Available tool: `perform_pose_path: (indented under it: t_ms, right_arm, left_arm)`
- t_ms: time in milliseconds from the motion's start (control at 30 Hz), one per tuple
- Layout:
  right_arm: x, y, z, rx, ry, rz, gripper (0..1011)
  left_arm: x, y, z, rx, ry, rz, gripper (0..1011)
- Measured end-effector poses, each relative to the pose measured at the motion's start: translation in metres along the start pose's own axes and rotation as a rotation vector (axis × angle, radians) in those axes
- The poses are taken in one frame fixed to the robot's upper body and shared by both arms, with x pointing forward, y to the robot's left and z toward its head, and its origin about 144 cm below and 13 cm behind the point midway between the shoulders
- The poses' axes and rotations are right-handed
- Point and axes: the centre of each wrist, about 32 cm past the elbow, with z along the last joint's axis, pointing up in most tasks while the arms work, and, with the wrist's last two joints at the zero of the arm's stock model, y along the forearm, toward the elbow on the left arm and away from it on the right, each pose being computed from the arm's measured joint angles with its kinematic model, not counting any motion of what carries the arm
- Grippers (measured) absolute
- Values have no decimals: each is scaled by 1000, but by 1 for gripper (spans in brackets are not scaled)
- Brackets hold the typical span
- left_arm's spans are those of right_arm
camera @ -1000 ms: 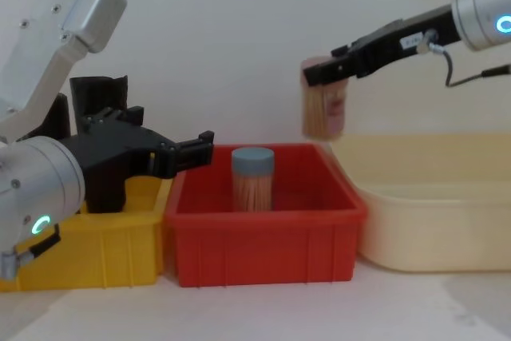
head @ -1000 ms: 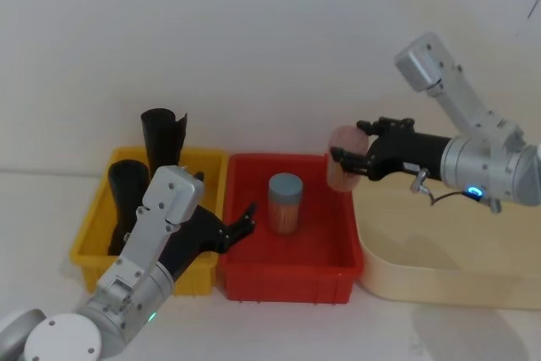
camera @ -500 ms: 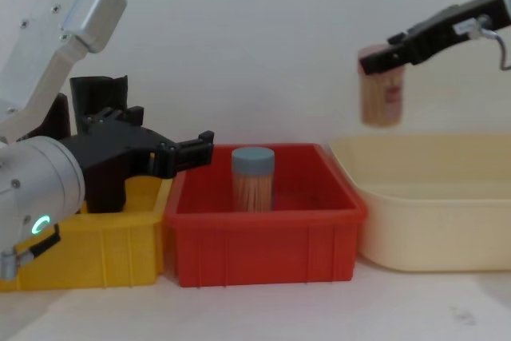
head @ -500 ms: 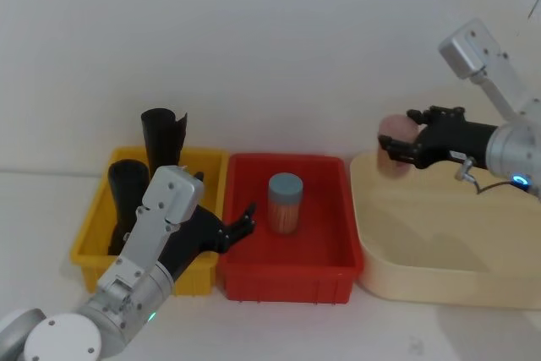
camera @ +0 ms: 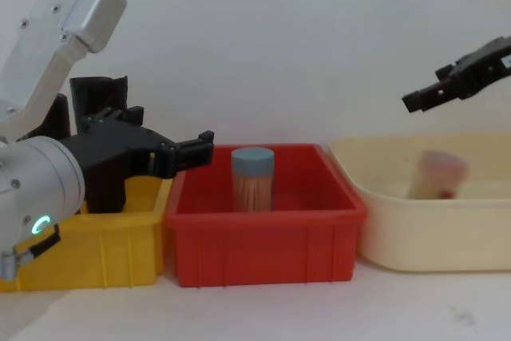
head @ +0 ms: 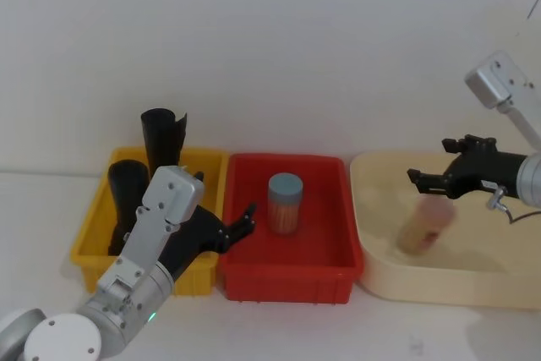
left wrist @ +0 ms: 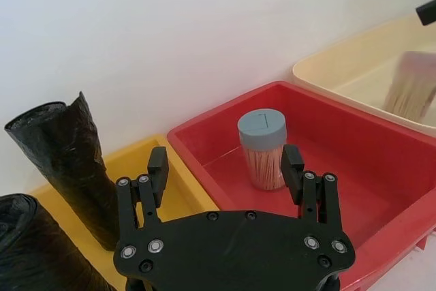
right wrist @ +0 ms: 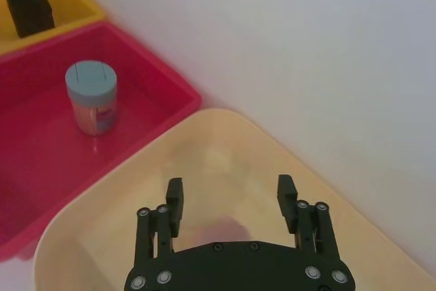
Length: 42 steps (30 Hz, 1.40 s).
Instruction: Pick up the garbage bag with the one hand and transfer it to the other hand.
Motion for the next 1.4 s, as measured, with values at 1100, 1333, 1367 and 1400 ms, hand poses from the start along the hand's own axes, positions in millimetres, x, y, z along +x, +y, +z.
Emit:
perform_pose_path:
  t_ms: [1100, 1333, 1367, 1400]
  right_arm:
    - [0, -8, -12, -48, 10, -7, 999]
    - [0, -9, -13, -49, 11, -7, 999]
    - [0, -9, -13, -49, 11, -7, 999]
    - [0, -9, -13, -49, 11, -7, 999]
  left_arm:
    - [6, 4, 29, 31, 57, -80, 1000]
    - [8, 18, 40, 80, 91, -66, 1000]
    - [10, 22, 43, 91, 97, -57, 1000]
    - [10, 22, 43, 91, 97, -57, 1000]
